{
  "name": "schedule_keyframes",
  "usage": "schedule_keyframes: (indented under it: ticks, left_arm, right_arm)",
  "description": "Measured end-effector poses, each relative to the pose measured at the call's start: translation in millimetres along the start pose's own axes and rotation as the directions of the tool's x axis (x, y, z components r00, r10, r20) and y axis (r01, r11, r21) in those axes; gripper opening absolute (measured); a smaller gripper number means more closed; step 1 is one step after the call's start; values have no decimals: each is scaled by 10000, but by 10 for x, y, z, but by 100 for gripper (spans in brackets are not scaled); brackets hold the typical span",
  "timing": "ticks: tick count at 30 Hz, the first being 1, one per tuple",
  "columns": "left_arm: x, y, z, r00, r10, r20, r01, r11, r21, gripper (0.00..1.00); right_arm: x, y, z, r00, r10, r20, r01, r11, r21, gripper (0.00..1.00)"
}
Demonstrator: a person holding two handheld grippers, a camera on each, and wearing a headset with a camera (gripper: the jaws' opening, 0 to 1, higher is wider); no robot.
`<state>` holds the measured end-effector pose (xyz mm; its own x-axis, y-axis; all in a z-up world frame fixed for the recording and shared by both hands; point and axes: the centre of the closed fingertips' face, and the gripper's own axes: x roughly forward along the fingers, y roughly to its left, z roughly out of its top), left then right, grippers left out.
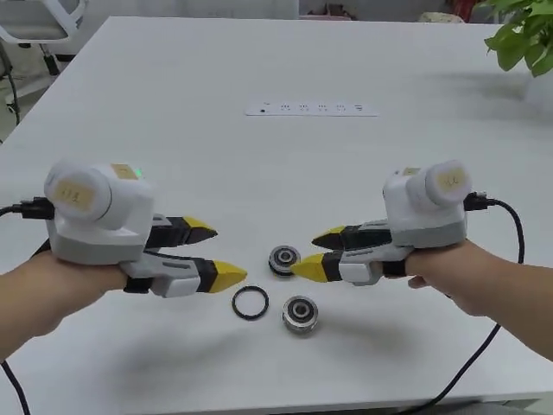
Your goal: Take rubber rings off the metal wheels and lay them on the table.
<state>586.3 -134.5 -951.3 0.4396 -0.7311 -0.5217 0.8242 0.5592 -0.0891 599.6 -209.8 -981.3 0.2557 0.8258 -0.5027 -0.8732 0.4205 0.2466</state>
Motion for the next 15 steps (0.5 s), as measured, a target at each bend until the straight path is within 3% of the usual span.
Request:
schedule_keyframes:
  ticks: [7, 15]
  left_arm:
    - [125, 16, 18, 9999, -63, -95, 64, 10000, 39, 47]
    - [256, 20, 43, 9997, -139, -209, 141, 9998, 116, 47]
  right_arm:
    - [30, -75, -93, 9994, -218, -263, 201, 9977, -646, 40]
    - [54, -107, -129, 9992, -234, -320, 208, 9967, -780, 38]
